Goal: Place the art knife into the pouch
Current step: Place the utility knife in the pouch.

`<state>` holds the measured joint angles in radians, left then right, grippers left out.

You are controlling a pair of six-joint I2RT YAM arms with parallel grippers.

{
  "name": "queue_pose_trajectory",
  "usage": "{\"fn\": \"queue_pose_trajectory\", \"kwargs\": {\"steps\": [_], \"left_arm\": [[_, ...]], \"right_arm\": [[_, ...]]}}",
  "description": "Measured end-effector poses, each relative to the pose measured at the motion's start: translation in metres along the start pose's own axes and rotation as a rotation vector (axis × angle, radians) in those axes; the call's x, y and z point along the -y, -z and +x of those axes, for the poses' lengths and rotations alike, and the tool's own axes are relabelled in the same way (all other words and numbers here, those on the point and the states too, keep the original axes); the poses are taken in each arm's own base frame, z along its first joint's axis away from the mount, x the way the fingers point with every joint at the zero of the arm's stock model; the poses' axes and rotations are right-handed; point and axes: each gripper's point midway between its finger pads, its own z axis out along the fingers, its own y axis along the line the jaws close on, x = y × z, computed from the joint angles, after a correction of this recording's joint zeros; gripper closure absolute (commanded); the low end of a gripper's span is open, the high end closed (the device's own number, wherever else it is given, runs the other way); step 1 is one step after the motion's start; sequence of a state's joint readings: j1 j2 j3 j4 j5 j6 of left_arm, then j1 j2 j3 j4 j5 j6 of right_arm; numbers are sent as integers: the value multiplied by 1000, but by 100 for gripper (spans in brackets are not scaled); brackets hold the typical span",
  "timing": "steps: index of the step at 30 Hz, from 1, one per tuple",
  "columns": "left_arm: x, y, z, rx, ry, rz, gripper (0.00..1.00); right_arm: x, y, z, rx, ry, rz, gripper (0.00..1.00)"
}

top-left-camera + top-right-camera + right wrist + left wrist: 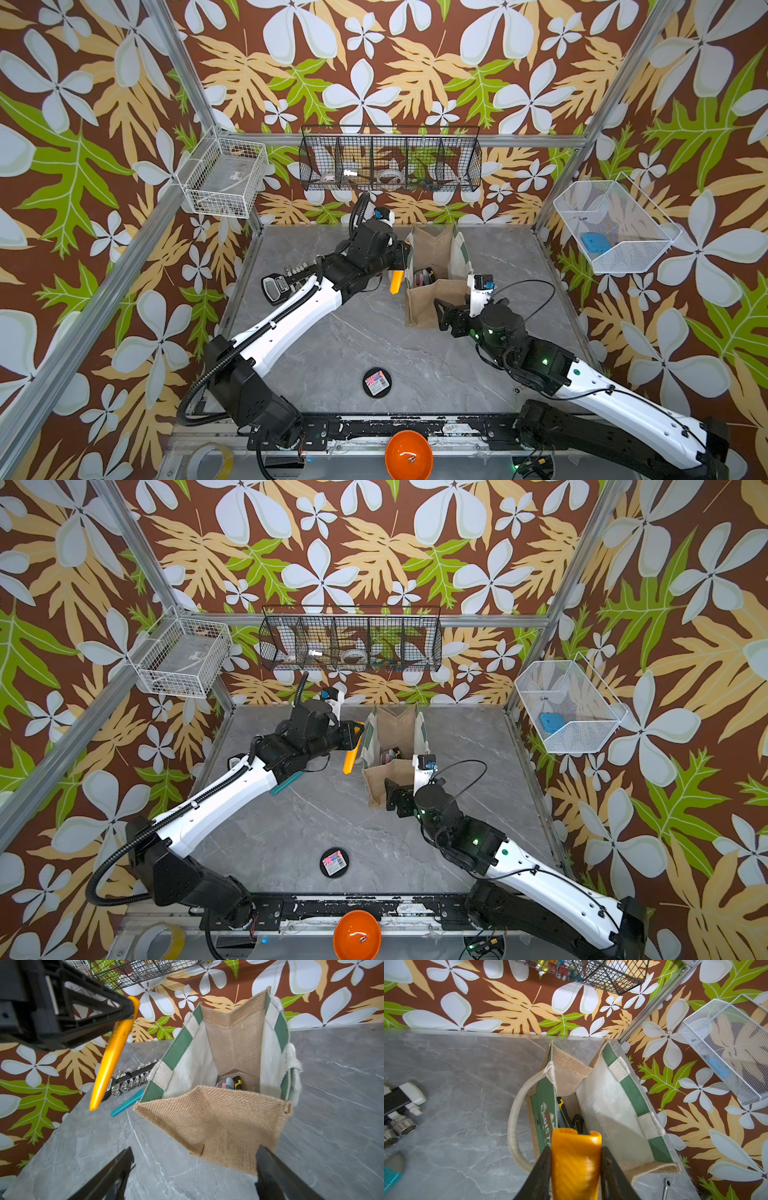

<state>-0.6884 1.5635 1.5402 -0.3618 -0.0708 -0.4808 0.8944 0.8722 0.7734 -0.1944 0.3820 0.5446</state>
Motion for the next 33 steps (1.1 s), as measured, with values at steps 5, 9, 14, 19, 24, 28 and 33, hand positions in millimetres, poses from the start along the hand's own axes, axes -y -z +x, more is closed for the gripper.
{"fn": "queue_pose_trajectory", "kwargs": {"steps": [5, 9, 14, 19, 24, 28, 33], "left_arm": [[19, -14, -11, 0, -25, 28, 73], [30, -30, -17, -4, -43, 45, 73], [37, -58, -21, -11, -48, 49, 73], [37, -85, -9, -53, -51, 51, 73], [25, -107, 17, -114, -57, 17, 68], [16, -117, 38, -170, -59, 6, 41], [32, -98, 34, -186, -60, 74, 0]], "right_arm": [[-12, 0, -3, -8, 12, -59, 8], [-15, 2, -2, -12, 15, -76, 8], [-16, 6, -3, -8, 10, -95, 8], [-14, 10, -5, 5, 1, -99, 8], [-8, 14, -2, 7, -18, -87, 7], [-5, 15, 0, 10, -25, -77, 2], [-4, 12, 4, -12, -29, -65, 0]]}}
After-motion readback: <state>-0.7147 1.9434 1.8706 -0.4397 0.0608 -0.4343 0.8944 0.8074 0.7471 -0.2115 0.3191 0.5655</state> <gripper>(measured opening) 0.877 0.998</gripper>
